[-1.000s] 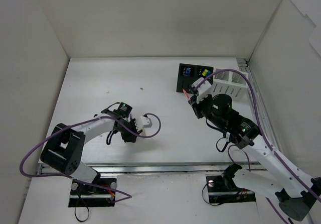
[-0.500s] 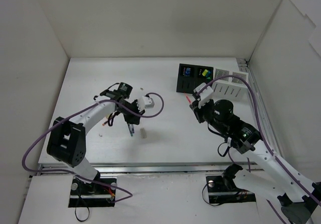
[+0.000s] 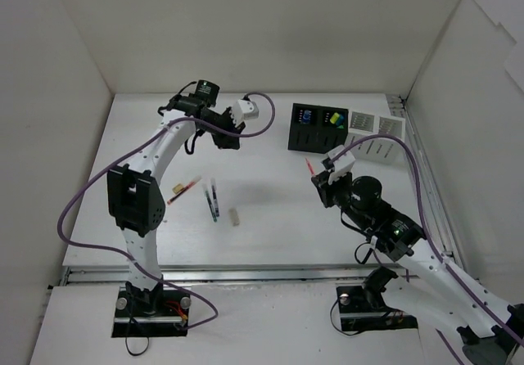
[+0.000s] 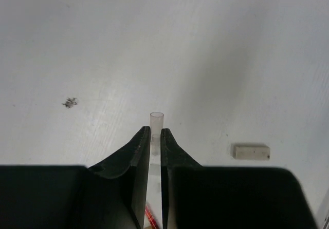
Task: Sort the stationery into containers
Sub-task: Close the pen cap on the pen.
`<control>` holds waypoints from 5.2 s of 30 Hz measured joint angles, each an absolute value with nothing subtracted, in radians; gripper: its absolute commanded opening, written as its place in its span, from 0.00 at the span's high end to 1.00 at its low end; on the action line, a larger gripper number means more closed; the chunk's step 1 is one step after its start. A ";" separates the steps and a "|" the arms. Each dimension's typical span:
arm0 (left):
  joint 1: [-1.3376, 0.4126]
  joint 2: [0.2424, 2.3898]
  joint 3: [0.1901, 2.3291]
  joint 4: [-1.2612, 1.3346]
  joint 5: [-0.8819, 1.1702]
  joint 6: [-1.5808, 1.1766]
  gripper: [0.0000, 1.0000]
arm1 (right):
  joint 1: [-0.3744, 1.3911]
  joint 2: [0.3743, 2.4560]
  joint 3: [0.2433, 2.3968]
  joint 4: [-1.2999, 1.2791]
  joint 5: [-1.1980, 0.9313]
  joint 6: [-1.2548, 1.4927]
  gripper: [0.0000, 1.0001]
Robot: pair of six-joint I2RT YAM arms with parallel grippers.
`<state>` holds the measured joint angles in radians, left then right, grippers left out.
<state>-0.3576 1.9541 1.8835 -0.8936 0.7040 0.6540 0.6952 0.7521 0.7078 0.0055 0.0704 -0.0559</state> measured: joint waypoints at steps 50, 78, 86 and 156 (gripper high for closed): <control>-0.446 1.232 1.001 -0.442 0.954 -0.374 1.00 | 0.688 1.237 1.052 -0.336 -0.503 -1.732 1.00; -0.446 1.373 1.073 -0.431 0.976 -0.356 1.00 | 0.706 1.328 1.114 -0.342 -0.573 -1.756 1.00; -0.446 1.365 1.073 -0.442 0.975 -0.355 1.00 | 0.709 1.328 1.114 -0.343 -0.579 -1.756 1.00; -0.498 1.336 1.045 -0.334 0.897 -0.406 1.00 | 0.758 1.333 1.119 -0.376 -0.594 -1.626 1.00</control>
<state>-0.4984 1.3357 1.0447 -0.3340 0.8967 -0.4065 0.7578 1.3334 1.1191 -0.3756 -0.5938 -1.6260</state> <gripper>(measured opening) 0.064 0.074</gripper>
